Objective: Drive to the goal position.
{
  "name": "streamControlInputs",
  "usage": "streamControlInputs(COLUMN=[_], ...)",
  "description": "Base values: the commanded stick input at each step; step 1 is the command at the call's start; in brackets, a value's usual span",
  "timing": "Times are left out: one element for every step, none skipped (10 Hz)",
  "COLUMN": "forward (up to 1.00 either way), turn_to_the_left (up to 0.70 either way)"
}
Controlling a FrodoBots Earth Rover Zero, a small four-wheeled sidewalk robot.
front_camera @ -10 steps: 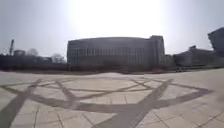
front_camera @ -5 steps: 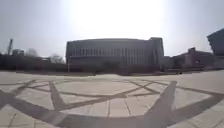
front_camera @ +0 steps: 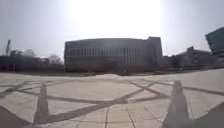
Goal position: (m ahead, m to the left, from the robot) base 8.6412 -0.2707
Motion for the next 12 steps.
streamControlInputs(forward=[1.00, 1.00, 1.00, 1.00, 1.00, 1.00, 1.00, 1.00, 1.00, 1.00, 1.00, 1.00], turn_to_the_left=[0.00, 0.00, 0.00, 0.00, 0.00, 0.00, 0.00, 0.00, 0.00, 0.00, 0.00, 0.00])
